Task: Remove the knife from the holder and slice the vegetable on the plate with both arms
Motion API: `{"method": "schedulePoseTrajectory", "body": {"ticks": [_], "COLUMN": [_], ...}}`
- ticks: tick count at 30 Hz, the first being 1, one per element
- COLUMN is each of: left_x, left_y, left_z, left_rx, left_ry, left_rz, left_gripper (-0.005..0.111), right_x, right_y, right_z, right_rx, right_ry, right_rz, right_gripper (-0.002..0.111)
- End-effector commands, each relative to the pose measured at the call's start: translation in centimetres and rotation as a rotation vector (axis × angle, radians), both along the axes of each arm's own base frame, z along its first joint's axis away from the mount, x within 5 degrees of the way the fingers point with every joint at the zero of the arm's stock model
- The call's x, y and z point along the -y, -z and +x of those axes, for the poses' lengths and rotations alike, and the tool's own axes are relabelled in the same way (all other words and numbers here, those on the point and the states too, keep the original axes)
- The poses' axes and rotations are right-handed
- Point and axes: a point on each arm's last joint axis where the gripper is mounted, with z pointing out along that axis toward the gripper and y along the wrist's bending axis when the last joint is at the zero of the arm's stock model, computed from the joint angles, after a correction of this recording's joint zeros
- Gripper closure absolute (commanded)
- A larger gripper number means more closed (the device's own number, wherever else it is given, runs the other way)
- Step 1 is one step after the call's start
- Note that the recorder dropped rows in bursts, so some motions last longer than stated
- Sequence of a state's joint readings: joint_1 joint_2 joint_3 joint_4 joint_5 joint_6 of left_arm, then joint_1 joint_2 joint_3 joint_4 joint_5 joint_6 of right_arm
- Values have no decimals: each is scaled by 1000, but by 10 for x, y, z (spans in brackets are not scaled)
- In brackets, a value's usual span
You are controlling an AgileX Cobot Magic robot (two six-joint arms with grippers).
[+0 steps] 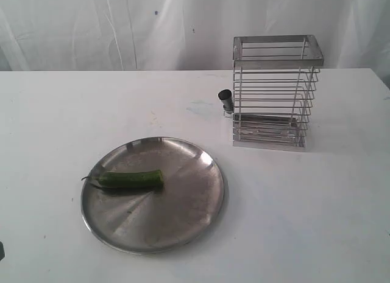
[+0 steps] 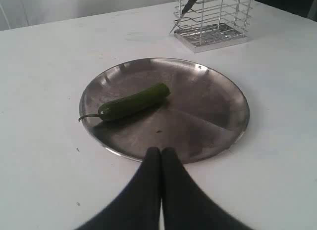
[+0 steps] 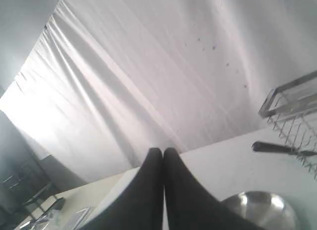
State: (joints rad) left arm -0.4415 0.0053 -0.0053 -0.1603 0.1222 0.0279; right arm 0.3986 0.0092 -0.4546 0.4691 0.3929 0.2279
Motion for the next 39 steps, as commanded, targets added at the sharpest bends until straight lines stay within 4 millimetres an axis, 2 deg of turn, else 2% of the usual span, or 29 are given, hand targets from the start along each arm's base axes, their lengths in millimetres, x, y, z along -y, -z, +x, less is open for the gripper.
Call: {"method": "schedulePoseTrajectory", "body": {"ticks": [1,10,13,16,19,23,25,28,31,34,38,39], "left_x": [0,0,0,0,0,0,0,0,0,0,0,0], "left_y": [2,2,2,2,2,2,2,2,2,2,2,2], "left_z": [0,0,0,0,0,0,0,0,0,0,0,0], "left_rx": [-1,-1,-1,-1,-1,-1,-1,-1,-1,-1,-1,-1], "left_ry": [0,0,0,0,0,0,0,0,0,0,0,0], "left_rz": [-2,-2,-2,-2,-2,-2,-2,-2,-2,-2,-2,-2], "left_gripper": [107,107,107,107,107,107,107,107,107,107,107,107], "right_x": [-5,-10,-9,-13,-21,-29,-34,-39,-46,-54,-71,-75], "right_y": [4,8,-1,-13,-32,-60,-58,-43,-29,-19,-6,-3], "right_z": [-3,-6,-7,0,18,59,86,120,142,159,184,189], "right_rx": [-87,-167,-111,-132,-194,-256,-347,-486,-564,-611,-726,-750], "right_ry": [-69,-143,-145,-148,-132,-59,-34,-8,-11,-18,-17,-15], "right_rz": [-8,22,84,4,-190,-452,-596,-773,-824,-813,-618,-566], "right_gripper": [108,108,108,108,108,108,108,107,99,83,53,48]}}
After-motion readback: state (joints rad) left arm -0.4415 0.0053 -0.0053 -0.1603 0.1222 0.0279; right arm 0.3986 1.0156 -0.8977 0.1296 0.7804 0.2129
